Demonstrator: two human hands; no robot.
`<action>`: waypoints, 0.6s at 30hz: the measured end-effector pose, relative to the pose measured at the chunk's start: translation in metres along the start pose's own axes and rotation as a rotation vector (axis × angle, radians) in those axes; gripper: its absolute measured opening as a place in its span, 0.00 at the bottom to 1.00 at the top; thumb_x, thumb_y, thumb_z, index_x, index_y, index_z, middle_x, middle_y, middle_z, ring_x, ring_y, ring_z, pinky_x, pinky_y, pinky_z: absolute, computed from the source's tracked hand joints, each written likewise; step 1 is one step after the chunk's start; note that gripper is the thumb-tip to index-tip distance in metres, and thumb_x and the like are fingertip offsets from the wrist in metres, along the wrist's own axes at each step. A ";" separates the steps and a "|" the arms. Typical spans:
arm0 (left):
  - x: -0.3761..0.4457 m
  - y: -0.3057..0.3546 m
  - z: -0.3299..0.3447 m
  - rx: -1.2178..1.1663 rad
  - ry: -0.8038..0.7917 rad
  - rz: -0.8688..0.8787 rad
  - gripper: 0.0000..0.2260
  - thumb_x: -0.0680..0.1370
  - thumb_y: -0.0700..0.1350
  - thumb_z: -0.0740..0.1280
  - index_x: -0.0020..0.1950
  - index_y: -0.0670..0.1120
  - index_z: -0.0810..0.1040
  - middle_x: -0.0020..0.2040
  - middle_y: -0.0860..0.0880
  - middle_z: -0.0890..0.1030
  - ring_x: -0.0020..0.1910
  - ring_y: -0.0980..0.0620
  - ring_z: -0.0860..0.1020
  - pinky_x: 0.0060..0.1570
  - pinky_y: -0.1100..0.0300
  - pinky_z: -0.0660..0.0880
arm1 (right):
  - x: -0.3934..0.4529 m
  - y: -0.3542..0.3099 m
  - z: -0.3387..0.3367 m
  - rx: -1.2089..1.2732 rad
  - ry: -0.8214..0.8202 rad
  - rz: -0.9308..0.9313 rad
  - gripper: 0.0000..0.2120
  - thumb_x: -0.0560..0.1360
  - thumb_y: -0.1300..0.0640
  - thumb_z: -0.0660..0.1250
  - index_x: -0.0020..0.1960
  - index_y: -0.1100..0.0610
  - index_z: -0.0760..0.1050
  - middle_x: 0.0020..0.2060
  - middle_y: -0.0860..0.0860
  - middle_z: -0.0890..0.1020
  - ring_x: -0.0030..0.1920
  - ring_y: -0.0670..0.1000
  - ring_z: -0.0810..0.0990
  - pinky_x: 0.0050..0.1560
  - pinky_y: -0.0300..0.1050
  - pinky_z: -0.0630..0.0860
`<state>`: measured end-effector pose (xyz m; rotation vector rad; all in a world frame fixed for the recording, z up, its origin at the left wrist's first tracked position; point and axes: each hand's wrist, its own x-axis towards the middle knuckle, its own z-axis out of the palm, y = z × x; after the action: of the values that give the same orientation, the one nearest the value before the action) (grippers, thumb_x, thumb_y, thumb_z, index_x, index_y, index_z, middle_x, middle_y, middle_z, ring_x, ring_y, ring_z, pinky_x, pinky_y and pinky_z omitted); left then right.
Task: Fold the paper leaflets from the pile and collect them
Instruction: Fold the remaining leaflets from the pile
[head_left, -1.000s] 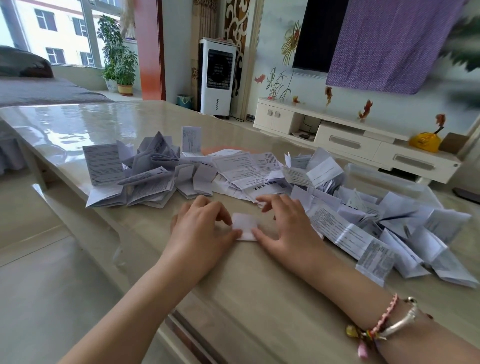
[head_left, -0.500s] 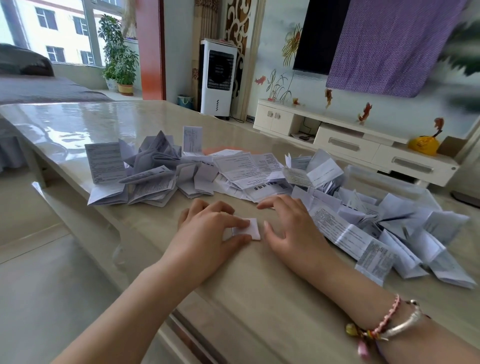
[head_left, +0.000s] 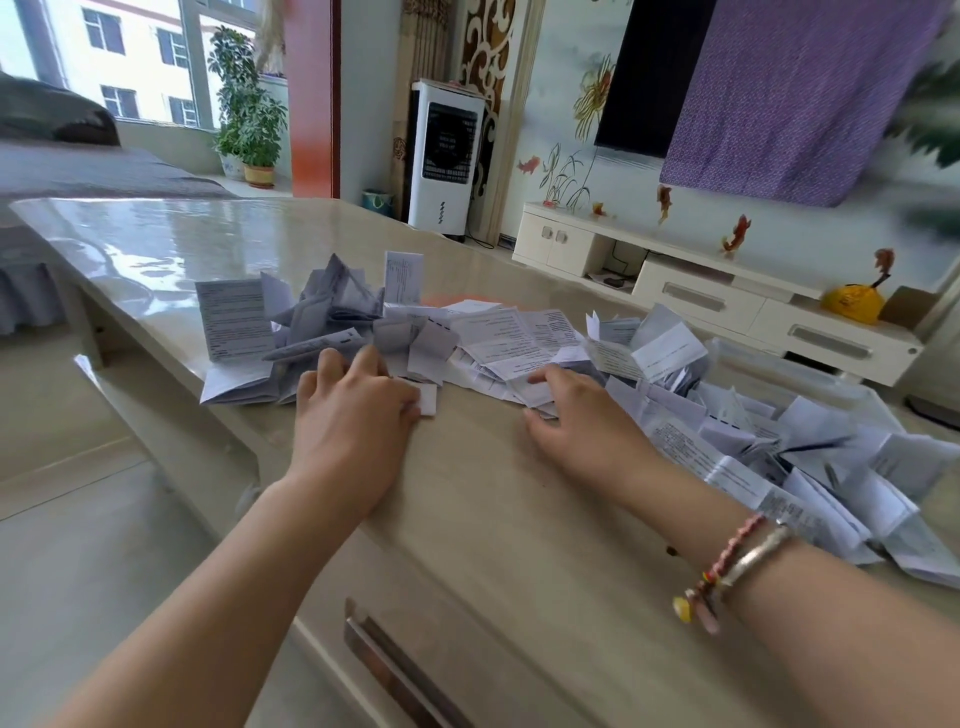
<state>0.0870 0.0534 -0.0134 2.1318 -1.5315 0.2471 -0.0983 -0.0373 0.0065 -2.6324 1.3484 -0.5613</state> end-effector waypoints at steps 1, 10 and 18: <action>0.001 -0.001 0.000 -0.002 0.009 -0.009 0.11 0.80 0.53 0.61 0.57 0.57 0.82 0.57 0.51 0.72 0.58 0.44 0.63 0.58 0.53 0.59 | 0.007 0.000 0.000 -0.013 -0.005 0.033 0.19 0.79 0.52 0.62 0.68 0.57 0.67 0.65 0.54 0.74 0.67 0.53 0.69 0.60 0.46 0.68; 0.006 -0.003 0.004 -0.117 0.020 0.017 0.10 0.79 0.50 0.63 0.57 0.57 0.82 0.56 0.52 0.73 0.58 0.46 0.65 0.57 0.54 0.60 | 0.028 0.005 0.010 -0.276 -0.023 0.106 0.21 0.79 0.44 0.58 0.65 0.57 0.66 0.52 0.58 0.81 0.55 0.59 0.78 0.54 0.49 0.72; -0.006 0.005 0.007 -0.189 0.053 0.182 0.11 0.77 0.50 0.67 0.59 0.58 0.80 0.61 0.56 0.73 0.61 0.50 0.65 0.61 0.56 0.59 | 0.004 -0.009 -0.002 -0.273 0.004 -0.023 0.20 0.76 0.39 0.60 0.57 0.54 0.73 0.49 0.52 0.82 0.54 0.55 0.78 0.56 0.47 0.67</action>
<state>0.0787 0.0539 -0.0207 1.8300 -1.6508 0.2105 -0.0901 -0.0353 0.0115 -2.8624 1.4946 -0.4112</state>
